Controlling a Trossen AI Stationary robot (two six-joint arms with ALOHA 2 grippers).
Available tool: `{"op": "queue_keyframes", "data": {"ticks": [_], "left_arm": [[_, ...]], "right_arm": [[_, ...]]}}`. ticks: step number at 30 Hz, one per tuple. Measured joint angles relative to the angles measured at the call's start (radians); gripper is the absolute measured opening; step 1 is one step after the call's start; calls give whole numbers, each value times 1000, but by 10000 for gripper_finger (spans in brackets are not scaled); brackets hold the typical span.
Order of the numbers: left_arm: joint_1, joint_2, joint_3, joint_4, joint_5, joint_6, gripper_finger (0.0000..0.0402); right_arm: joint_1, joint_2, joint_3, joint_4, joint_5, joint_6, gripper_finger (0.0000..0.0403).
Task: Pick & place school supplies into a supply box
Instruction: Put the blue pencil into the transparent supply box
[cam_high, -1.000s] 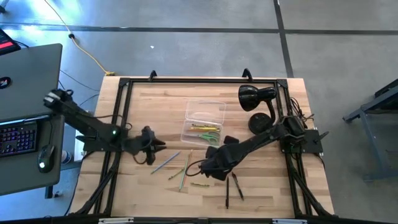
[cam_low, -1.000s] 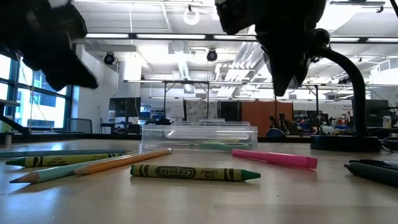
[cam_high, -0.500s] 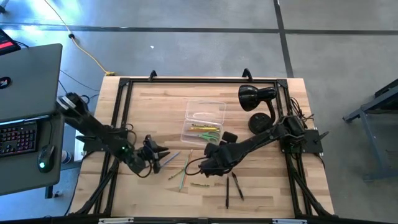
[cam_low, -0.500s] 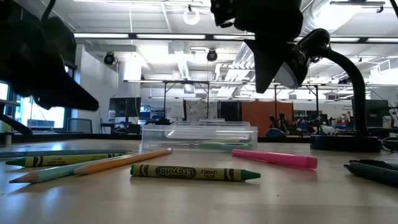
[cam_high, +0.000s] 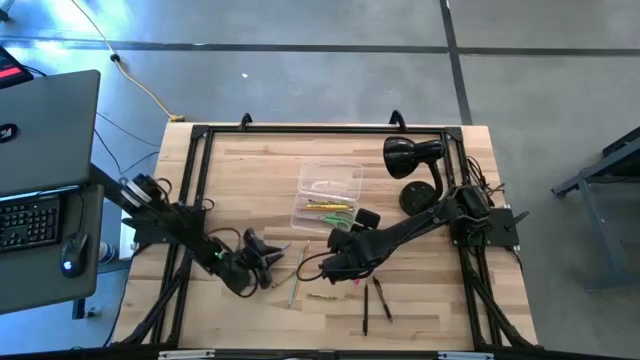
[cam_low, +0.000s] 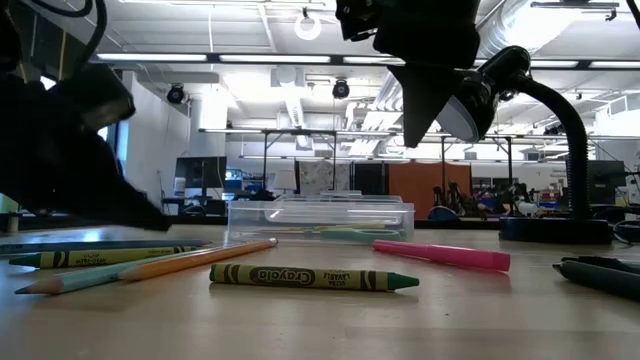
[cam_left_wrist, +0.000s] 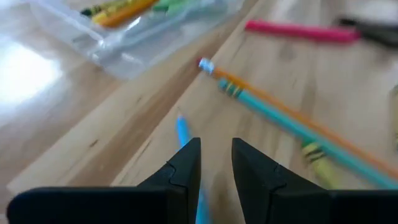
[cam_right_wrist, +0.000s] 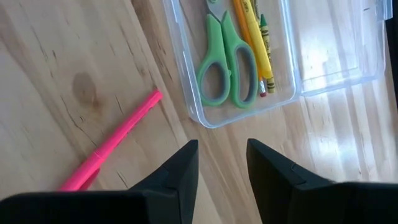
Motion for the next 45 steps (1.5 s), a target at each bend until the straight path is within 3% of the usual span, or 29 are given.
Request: {"op": "queue_keyframes", "data": {"ticks": [9,14,20,27,33,36,45], "left_arm": [[0,115,58,-47,-96,-34,122],[0,124,57,-80,-140,-136,122],[0,56,76,-47,-96,1,122],[-6,-41,99,-87,-207,142,122],[-6,-7,97,-325,-183,-137,122],[-6,20,97,-348,-189,-225,122],[-6,43,97,-292,-155,-205,122]], "right_arm": [[5,0,0,12,-19,0,115],[20,0,0,14,-20,-1,115],[37,0,0,14,-20,-10,114],[38,0,0,30,-20,-9,115],[39,0,0,43,-21,-10,115],[38,0,0,45,-20,-10,115],[39,0,0,48,-21,-10,114]]}}
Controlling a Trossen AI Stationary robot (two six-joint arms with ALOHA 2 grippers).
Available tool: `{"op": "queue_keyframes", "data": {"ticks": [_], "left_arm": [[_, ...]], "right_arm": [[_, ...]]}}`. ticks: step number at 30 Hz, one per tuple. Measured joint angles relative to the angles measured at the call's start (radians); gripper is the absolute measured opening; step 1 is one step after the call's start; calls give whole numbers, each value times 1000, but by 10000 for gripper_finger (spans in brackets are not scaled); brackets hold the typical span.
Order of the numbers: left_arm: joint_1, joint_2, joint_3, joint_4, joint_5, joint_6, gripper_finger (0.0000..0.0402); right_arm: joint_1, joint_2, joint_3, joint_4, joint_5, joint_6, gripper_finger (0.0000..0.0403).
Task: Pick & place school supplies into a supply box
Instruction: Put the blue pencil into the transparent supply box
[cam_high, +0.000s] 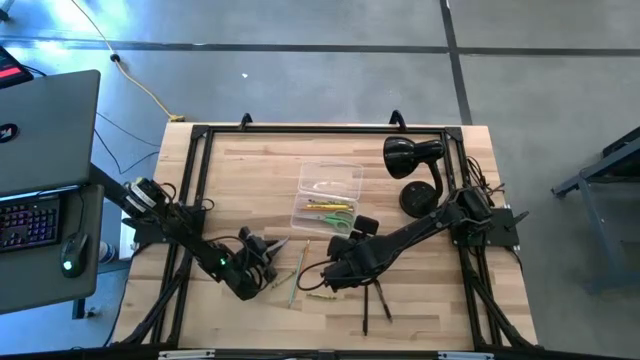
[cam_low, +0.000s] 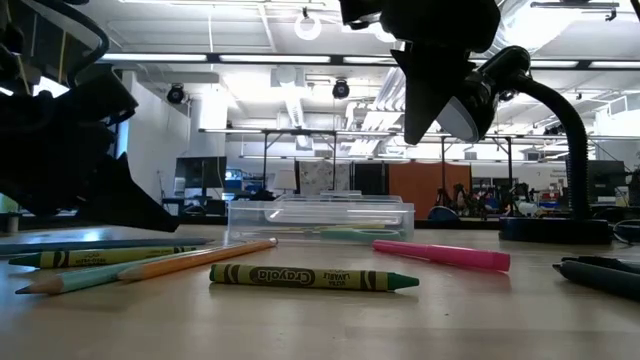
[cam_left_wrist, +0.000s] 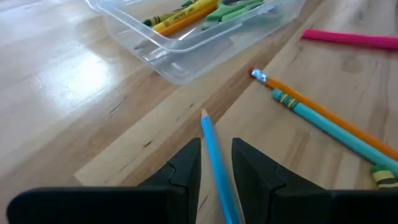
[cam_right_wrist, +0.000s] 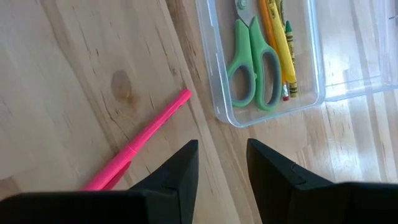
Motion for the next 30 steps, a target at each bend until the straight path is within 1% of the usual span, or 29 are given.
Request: {"op": "queue_keyframes", "data": {"ticks": [6,10,14,18,21,23,27,30], "left_arm": [[0,4,0,1,13,0,122],[0,64,1,18,16,-40,122],[-3,138,3,47,-17,-104,122],[-5,179,3,60,-46,-148,122],[-5,218,4,94,-92,-149,122],[-4,248,6,119,-112,-121,122],[1,303,6,187,-193,-120,122],[0,313,10,189,-214,-137,107]], "right_arm": [[0,0,0,0,0,0,115],[0,0,0,1,1,0,115],[0,0,0,2,20,-1,115],[0,0,0,17,32,-29,115],[0,0,0,39,40,-52,115],[0,0,0,49,39,-77,115],[0,0,0,51,40,-86,115],[1,0,0,51,40,-91,115]]}}
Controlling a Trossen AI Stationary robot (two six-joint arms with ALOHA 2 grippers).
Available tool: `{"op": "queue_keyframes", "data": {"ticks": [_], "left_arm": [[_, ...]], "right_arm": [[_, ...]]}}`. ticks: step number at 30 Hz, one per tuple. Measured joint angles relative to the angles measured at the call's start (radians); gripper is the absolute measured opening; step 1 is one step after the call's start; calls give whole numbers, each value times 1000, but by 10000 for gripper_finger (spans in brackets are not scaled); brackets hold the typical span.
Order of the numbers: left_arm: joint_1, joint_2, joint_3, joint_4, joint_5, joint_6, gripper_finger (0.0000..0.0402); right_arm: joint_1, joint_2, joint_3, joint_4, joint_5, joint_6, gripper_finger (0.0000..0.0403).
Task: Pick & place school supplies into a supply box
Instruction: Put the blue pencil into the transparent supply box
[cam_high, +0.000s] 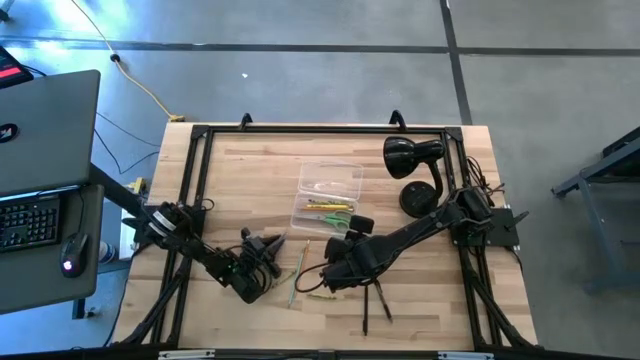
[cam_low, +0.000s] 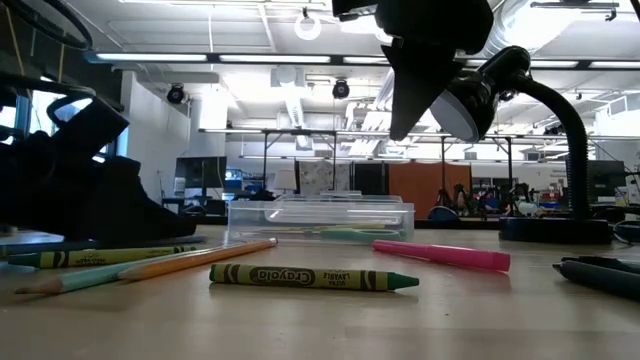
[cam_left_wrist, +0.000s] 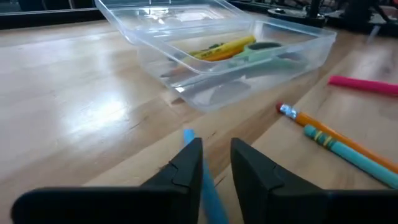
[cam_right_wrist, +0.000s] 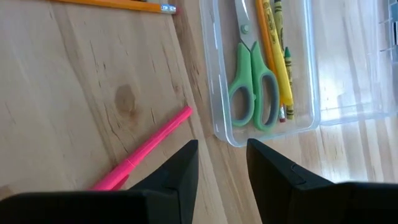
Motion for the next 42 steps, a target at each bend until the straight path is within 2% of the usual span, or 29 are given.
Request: {"op": "queue_keyframes", "data": {"ticks": [5,7,13,17,24,33,36,42], "left_arm": [[2,2,2,30,-5,-15,25],[2,1,2,36,-6,-14,12],[1,-10,-3,38,1,-2,54],[2,-63,-5,28,33,54,77],[0,-215,-8,-16,180,197,94],[0,-467,-4,-190,198,210,90],[0,-492,-4,-252,206,173,86],[0,-461,-4,-449,290,-57,84]], "right_arm": [[1,0,0,0,-1,-15,115],[1,0,0,1,-2,-15,115],[2,0,0,1,-6,-14,115],[4,0,0,2,-18,-14,115],[10,0,0,4,-25,-16,115],[19,0,0,5,-17,-20,115],[19,0,0,5,-16,-21,115],[19,0,0,5,-4,-42,115]]}}
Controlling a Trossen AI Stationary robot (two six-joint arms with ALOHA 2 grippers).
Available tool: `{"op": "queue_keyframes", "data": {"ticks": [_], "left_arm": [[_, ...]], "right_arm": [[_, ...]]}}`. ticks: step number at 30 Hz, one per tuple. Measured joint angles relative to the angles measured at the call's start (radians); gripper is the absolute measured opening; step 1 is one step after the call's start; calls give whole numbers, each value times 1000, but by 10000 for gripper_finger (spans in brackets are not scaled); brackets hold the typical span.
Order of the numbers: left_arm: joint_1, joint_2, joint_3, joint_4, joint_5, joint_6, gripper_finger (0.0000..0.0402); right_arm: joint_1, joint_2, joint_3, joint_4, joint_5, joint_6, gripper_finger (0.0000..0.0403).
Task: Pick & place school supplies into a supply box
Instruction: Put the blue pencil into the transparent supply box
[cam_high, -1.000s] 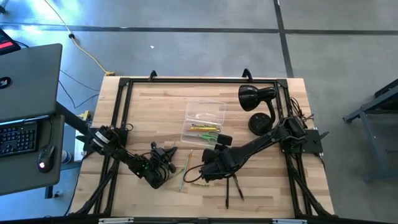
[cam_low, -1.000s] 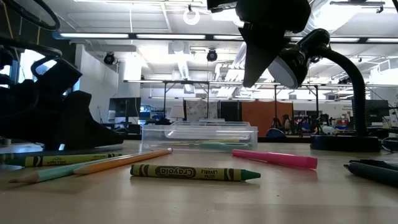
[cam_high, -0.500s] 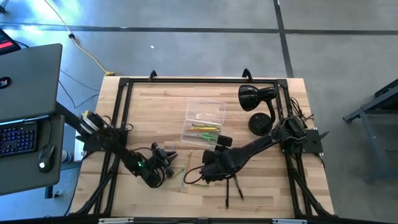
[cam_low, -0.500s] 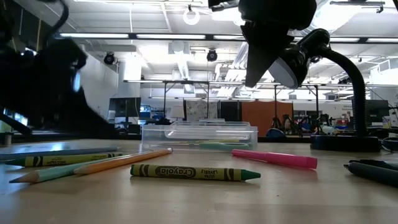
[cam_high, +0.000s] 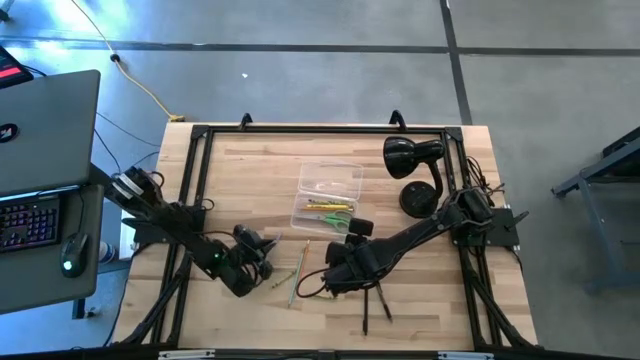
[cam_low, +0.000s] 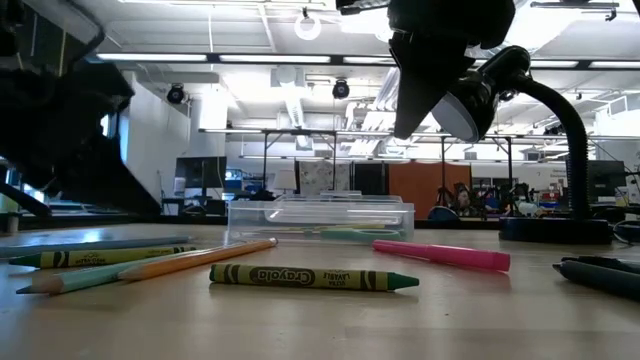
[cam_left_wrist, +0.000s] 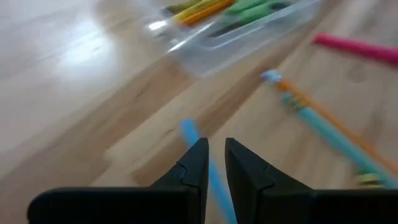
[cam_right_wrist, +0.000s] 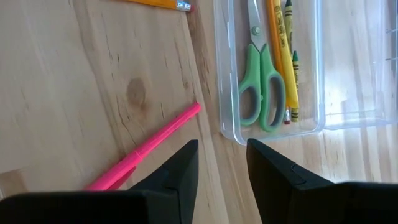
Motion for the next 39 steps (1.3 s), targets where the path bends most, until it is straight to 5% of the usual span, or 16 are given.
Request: {"op": "queue_keyframes", "data": {"ticks": [17,33,39], "left_arm": [[5,14,2,15,-22,-91,100],[94,84,3,50,74,-93,136],[91,177,7,64,36,-166,136]], "right_arm": [[0,0,0,38,-1,-16,115],[0,0,0,55,-38,-23,115],[0,0,0,61,-22,-24,115]]}}
